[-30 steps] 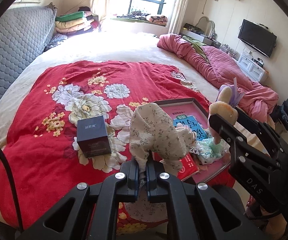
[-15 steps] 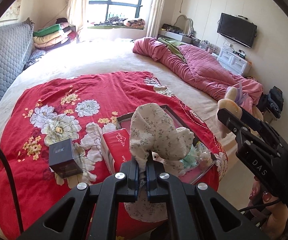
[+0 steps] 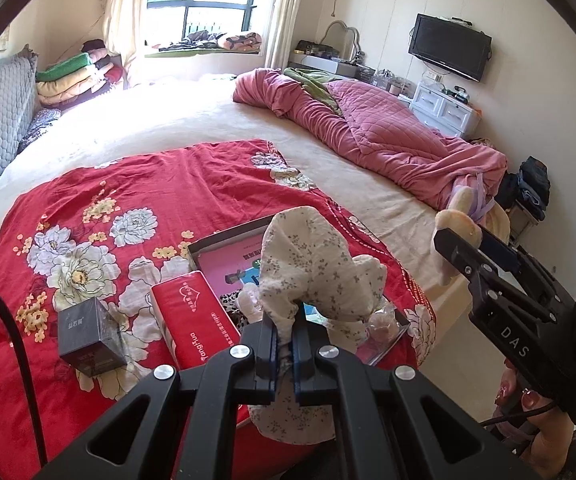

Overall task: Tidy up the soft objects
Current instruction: 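Carry the scrunchie and the bear plush over the pink tray with both grippers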

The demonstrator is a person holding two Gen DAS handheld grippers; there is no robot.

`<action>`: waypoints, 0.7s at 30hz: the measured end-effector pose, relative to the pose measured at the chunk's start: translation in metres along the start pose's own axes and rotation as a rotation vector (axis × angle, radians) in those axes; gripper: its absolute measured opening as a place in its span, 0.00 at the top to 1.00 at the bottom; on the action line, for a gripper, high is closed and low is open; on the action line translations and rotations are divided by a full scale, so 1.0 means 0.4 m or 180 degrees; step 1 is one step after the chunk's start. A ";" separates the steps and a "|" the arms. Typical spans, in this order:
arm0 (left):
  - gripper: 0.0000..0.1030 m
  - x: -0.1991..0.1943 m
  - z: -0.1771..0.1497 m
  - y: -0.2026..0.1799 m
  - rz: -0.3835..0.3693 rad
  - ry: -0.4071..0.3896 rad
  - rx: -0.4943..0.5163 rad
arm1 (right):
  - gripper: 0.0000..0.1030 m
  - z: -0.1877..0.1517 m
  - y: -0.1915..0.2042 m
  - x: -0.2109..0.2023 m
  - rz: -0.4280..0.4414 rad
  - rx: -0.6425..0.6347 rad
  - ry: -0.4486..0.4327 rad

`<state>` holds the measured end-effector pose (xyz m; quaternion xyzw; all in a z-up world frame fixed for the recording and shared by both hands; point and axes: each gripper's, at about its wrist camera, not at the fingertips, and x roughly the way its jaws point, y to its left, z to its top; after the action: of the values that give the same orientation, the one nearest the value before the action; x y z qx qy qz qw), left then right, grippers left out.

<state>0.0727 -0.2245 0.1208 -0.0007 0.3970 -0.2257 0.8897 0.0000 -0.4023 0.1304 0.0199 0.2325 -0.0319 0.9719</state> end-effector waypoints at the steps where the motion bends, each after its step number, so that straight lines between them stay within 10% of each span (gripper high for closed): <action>1: 0.95 0.006 0.003 -0.004 -0.0007 -0.0001 0.0006 | 0.43 -0.002 0.000 0.002 0.0006 -0.0005 0.0013; 21: 0.95 0.186 -0.029 -0.034 -0.0175 0.0432 0.0055 | 0.43 -0.113 -0.015 0.106 0.0142 -0.0321 0.0719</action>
<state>0.1023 -0.2647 0.0630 0.0114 0.4543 -0.2530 0.8541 0.0171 -0.4080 0.0707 -0.0203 0.3413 0.0039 0.9397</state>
